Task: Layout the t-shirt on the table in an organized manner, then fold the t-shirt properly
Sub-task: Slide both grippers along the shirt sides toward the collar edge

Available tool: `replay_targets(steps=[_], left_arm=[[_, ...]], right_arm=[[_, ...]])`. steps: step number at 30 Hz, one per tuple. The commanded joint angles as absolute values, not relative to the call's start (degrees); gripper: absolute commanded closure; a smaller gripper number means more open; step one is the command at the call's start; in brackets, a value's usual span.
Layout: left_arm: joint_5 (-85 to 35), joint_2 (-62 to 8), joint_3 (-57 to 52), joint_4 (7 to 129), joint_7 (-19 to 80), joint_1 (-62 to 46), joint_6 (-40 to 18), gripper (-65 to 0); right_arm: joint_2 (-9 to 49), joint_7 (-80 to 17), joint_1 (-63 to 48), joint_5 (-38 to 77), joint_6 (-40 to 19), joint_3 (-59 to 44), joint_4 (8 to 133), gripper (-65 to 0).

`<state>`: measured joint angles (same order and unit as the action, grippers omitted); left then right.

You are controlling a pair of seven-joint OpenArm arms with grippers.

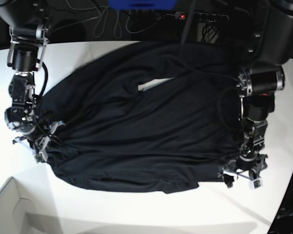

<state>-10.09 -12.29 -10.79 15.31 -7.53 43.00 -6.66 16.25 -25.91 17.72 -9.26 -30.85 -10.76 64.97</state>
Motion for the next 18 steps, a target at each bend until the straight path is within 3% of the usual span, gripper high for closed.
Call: replay_targets(steps=[1, 7, 14, 18], left_arm=[[-10.3, -12.8, -10.9, 16.2, -9.3, 45.9, -6.9, -52.1], [-17.9, -13.5, -10.9, 24.7, -1.5, 40.5, -7.2, -52.1], [-26.8, -16.8, -11.1, 55.3, 13.2, 23.2, -6.7, -52.1], [-31.8, -17.6, -18.2, 74.7, 20.7, 9.5, -6.6, -52.1]], right_arm=[[16.6, -24.2, 18.7, -8.5, -30.5, -10.8, 67.9, -3.2], [16.0, -30.1, 13.3, -8.5, -30.5, -10.9, 79.8, -3.2], [13.9, -35.6, 6.8, -8.5, -30.5, -10.9, 88.7, -3.7], [13.3, -37.8, 1.4, -8.5, -30.7, -10.9, 95.0, -3.8]])
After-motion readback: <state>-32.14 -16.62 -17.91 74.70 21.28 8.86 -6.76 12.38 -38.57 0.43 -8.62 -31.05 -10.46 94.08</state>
